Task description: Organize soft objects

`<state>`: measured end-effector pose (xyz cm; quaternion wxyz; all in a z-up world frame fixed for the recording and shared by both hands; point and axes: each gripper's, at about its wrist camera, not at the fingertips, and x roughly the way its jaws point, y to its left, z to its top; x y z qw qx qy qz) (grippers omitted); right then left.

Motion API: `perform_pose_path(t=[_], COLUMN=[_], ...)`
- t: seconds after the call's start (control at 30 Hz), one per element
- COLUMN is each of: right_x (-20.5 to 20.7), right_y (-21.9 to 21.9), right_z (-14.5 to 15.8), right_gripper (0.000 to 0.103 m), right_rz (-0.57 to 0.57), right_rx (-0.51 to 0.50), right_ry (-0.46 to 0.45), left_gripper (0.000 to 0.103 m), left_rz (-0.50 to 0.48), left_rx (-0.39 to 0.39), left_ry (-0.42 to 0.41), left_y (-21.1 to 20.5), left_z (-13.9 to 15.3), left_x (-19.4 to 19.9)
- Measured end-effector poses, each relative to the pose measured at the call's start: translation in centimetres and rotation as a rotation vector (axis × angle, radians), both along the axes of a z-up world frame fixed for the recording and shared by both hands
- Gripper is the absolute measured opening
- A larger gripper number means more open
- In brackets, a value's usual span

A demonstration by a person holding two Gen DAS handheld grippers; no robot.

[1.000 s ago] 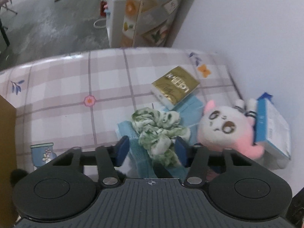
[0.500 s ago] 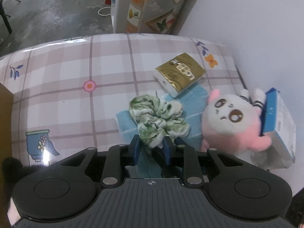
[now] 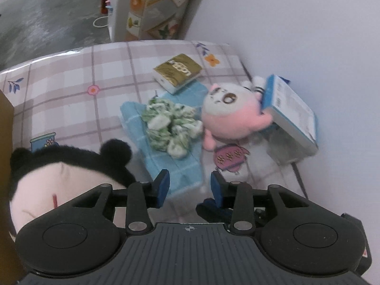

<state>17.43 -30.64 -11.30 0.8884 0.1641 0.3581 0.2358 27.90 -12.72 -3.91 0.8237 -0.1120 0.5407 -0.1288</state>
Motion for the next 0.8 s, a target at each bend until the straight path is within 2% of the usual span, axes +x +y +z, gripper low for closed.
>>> perform_pose_path(t=[0.13, 0.3, 0.4, 0.5, 0.6, 0.67, 0.8], right_x=[0.3, 3.8, 7.1, 9.9, 10.8, 10.4, 8.0], right_y=[0.6, 3.6, 5.3, 6.7, 7.4, 6.5, 3.8], right_z=[1.1, 2.1, 1.5, 0.1, -0.7, -0.8, -0.6], right_gripper=[0.047, 0.049, 0.049, 0.049, 0.039, 0.033, 0.032], right_rz=[0.004, -0.002, 0.018, 0.022, 0.019, 0.008, -0.007], right_rx=[-0.024, -0.117, -0.157, -0.204, -0.269, -0.245, -0.169], right_ry=[-0.043, -0.163, -0.154, -0.13, -0.124, -0.099, -0.062], left_gripper=[0.037, 0.039, 0.045, 0.049, 0.049, 0.05, 0.052], left_rz=[0.043, 0.13, 0.156, 0.173, 0.173, 0.166, 0.144], left_rx=[-0.004, 0.018, 0.056, 0.057, 0.047, 0.043, 0.018], left_ry=[-0.026, -0.042, -0.054, -0.044, -0.033, -0.031, -0.035], left_y=[0.2, 1.4, 2.1, 2.9, 3.2, 3.2, 2.7], left_z=[0.7, 0.7, 0.4, -0.4, -1.0, -1.1, -0.7], left_x=[-0.6, 0.3, 1.2, 2.2, 2.5, 2.5, 1.7])
